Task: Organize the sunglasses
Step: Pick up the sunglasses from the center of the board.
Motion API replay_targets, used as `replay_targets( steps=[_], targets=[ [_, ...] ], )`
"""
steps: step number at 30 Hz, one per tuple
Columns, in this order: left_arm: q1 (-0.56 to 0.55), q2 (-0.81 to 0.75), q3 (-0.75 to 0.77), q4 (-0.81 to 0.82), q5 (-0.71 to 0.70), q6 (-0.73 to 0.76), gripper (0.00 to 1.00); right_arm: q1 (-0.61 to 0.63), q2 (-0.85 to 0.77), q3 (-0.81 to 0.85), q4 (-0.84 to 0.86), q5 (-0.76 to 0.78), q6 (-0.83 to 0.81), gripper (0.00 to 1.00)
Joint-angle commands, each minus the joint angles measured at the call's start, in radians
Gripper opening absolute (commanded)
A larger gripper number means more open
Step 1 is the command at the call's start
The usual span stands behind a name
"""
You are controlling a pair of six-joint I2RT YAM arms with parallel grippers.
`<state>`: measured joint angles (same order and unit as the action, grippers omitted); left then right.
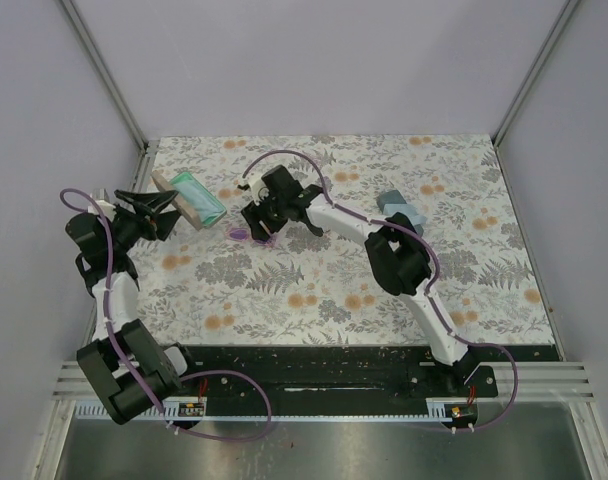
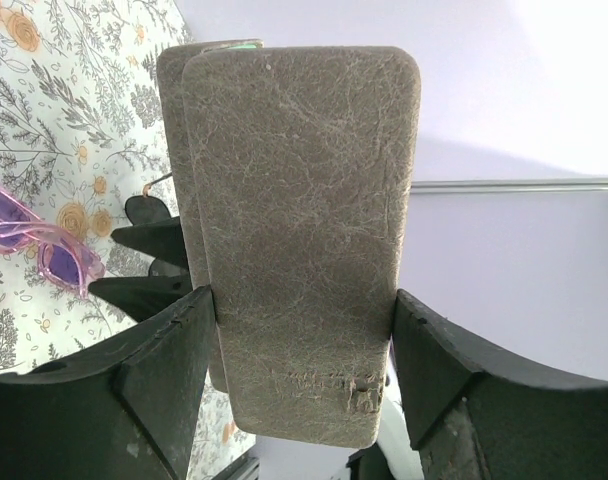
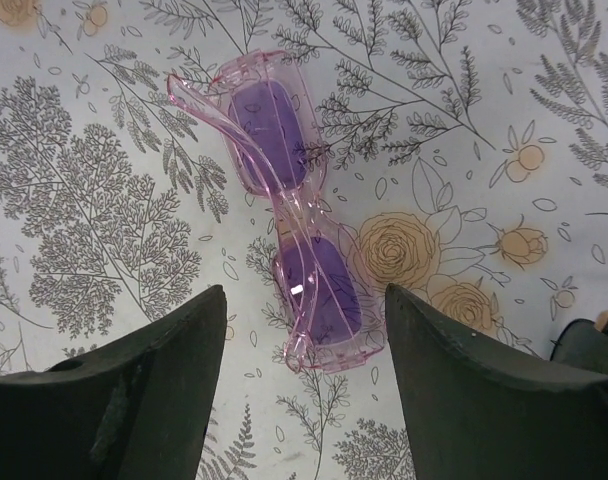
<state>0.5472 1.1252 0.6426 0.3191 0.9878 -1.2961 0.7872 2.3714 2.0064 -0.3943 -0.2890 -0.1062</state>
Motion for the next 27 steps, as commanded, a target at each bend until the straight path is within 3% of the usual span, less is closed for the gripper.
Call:
replay_targets(
  steps=[1, 6, 10, 15, 17, 23, 27],
  targets=[
    [0.026, 0.019, 0.051, 0.167, 0.038, -0.097, 0.50, 0.029, 0.055, 0.100, -0.041, 0.007, -0.053, 0.73],
    [0.033, 0.033, 0.054, 0.169, 0.043, -0.092, 0.50, 0.053, 0.146, 0.231, -0.118, 0.062, -0.069, 0.68],
    [0.034, 0.038, 0.052, 0.169, 0.046, -0.086, 0.50, 0.060, 0.201, 0.333, -0.192, 0.091, -0.052, 0.47],
    [0.034, 0.028, 0.055, 0.118, 0.037, -0.046, 0.49, 0.061, 0.161, 0.309, -0.187, 0.114, -0.029, 0.26],
    [0.034, 0.021, 0.061, 0.051, 0.022, 0.001, 0.49, 0.060, 0.109, 0.247, -0.157, 0.117, -0.007, 0.23],
    [0.011, -0.011, 0.071, -0.103, -0.031, 0.138, 0.50, 0.058, -0.194, -0.174, 0.093, 0.135, 0.080, 0.21],
    [-0.099, -0.019, 0.063, -0.160, -0.081, 0.187, 0.50, 0.053, -0.377, -0.398, 0.132, 0.181, 0.157, 0.20]
  ],
)
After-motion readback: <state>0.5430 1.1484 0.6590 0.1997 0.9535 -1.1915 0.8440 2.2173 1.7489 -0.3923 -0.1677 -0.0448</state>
